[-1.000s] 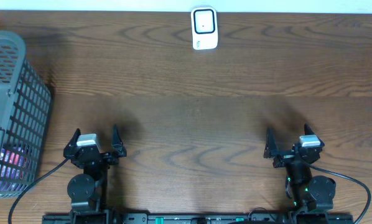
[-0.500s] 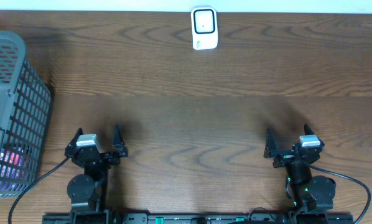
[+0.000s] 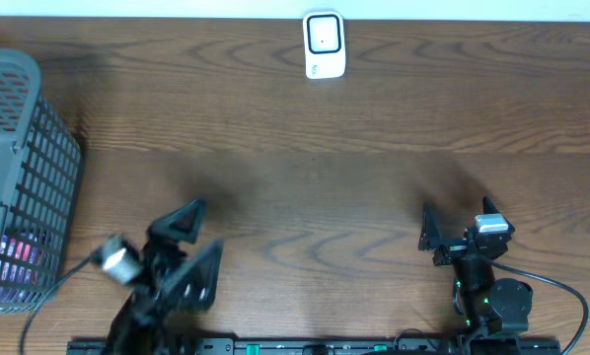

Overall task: Scan the item barcode
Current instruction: 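Swing the left gripper up and into the grey basket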

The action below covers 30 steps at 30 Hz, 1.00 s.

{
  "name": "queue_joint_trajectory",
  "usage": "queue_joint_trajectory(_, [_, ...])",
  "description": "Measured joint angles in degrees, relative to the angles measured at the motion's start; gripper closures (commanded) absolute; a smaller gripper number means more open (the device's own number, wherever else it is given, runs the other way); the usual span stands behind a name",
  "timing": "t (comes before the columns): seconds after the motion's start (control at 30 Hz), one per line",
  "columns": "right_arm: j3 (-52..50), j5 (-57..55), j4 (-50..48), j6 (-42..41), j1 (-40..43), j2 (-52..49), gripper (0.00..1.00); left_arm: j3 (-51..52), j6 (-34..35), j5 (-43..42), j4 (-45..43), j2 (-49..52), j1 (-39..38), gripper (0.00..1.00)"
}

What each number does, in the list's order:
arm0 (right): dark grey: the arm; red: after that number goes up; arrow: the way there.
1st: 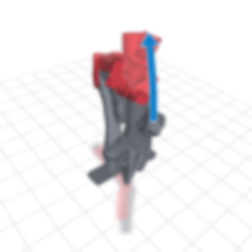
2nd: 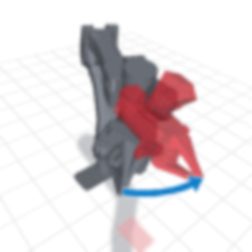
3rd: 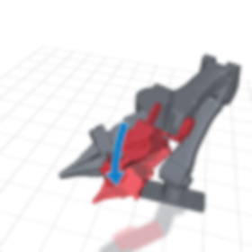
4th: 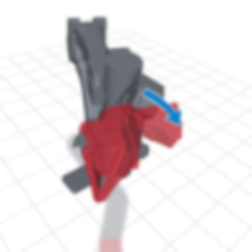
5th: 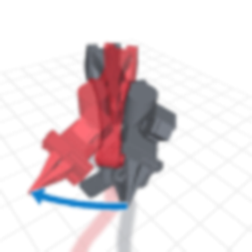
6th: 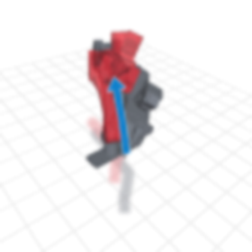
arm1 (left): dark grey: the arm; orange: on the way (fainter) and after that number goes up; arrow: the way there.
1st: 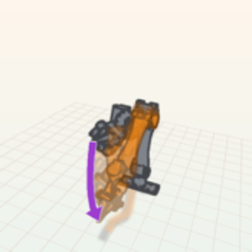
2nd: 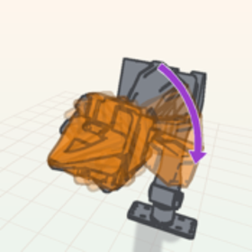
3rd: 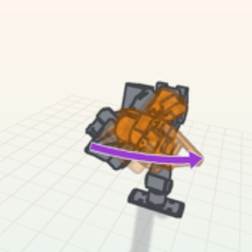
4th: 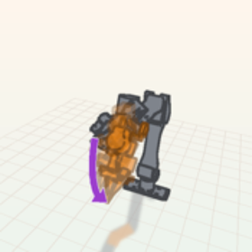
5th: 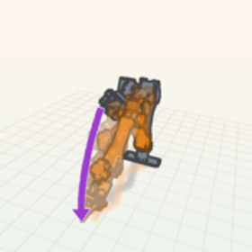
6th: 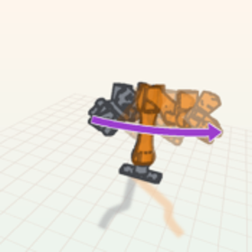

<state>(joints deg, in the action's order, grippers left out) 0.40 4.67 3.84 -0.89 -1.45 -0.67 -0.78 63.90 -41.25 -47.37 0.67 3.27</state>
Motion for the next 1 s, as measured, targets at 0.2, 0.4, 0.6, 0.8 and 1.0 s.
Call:
queue_joint_trajectory(0.2, [0.0,0.0,0.0,0.0,0.0,0.0,0.01,-5.2,4.7,15.9,0.7,0.4,0.0,0.01])
queue_joint_trajectory(0.4, [0.0,0.0,0.0,0.0,0.0,0.0,0.01,-18.9,0.3,26.7,5.2,12.1,0.0,0.01])
queue_joint_trajectory(0.6, [0.0,-0.2,0.0,0.0,0.0,0.0,0.01,-39.9,-16.0,29.6,8.6,33.2,0.1,0.01])
queue_joint_trajectory(0.8, [0.0,-0.2,-0.1,0.0,0.0,0.0,0.01,-68.0,-27.3,30.4,38.0,53.7,3.8,0.01])
queue_joint_trajectory(1.0, [0.0,-0.2,0.0,-0.1,0.0,0.0,0.01,-100.7,-39.0,34.9,76.2,72.6,11.2,0.01])
